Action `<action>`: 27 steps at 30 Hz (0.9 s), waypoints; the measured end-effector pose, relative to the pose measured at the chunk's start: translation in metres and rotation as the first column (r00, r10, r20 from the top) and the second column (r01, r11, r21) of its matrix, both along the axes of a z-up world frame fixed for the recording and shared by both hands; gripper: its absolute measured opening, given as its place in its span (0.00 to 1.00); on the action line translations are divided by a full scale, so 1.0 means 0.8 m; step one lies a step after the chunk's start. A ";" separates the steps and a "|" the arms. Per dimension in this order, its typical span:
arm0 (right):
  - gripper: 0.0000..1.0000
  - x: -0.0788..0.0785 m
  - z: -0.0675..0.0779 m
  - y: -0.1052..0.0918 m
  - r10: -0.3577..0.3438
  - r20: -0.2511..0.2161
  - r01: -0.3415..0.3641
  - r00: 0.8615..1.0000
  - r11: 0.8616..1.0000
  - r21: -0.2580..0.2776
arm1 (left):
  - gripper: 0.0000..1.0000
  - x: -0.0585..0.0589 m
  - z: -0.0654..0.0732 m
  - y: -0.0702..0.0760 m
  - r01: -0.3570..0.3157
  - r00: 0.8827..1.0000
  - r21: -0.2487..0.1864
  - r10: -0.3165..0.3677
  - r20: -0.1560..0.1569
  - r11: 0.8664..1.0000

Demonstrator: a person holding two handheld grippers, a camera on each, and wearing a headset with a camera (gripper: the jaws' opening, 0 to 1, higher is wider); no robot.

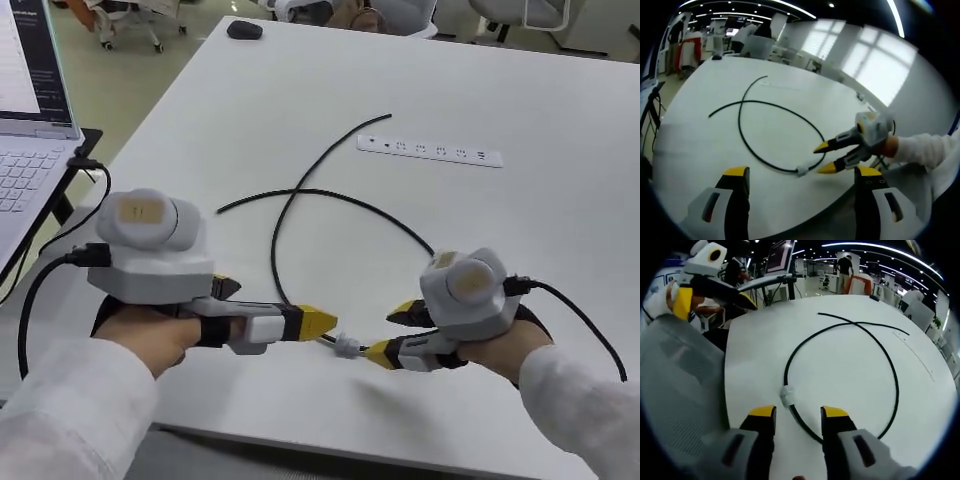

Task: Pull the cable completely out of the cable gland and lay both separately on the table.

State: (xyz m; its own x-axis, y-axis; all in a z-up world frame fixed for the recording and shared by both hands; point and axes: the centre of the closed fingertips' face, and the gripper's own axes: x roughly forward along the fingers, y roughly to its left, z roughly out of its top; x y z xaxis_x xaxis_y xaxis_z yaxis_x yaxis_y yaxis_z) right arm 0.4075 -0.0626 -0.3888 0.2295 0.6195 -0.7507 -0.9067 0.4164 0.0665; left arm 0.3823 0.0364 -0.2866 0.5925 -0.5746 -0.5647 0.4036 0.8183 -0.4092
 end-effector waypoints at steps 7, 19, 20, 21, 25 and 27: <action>0.28 -0.005 -0.009 0.020 0.053 0.013 -0.053 0.999 0.998 0.018 | 0.86 0.000 -0.001 0.001 0.000 1.000 -0.001 0.000 -0.003 1.000; 0.16 -0.005 -0.031 0.033 0.083 0.055 -0.083 0.995 0.997 -0.009 | 0.86 0.001 0.000 0.003 -0.015 1.000 -0.010 0.015 -0.004 1.000; 0.15 -0.006 -0.033 0.033 0.090 0.060 -0.089 0.994 0.996 -0.018 | 0.86 0.001 0.000 0.003 -0.014 1.000 -0.009 0.014 -0.005 1.000; 0.15 -0.007 -0.036 0.033 0.096 0.060 -0.094 0.994 0.995 -0.024 | 0.86 0.001 0.000 0.003 -0.013 1.000 -0.010 0.013 -0.006 1.000; 0.13 -0.008 -0.035 0.031 0.113 0.077 -0.111 0.991 0.993 -0.033 | 0.86 0.001 0.000 0.002 -0.011 1.000 -0.007 0.011 -0.003 1.000; 0.13 -0.007 -0.033 0.030 0.107 0.083 -0.105 0.991 0.994 -0.031 | 0.86 0.002 0.000 0.002 -0.013 1.000 -0.008 0.013 -0.004 1.000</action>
State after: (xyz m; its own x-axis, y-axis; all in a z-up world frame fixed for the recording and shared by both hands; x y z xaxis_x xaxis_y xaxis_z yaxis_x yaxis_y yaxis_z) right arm 0.4017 -0.0390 -0.4155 0.2268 0.6237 -0.7480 -0.9477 0.3183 -0.0219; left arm 0.3836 0.0384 -0.2865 0.5977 -0.5715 -0.5623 0.3918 0.8201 -0.4170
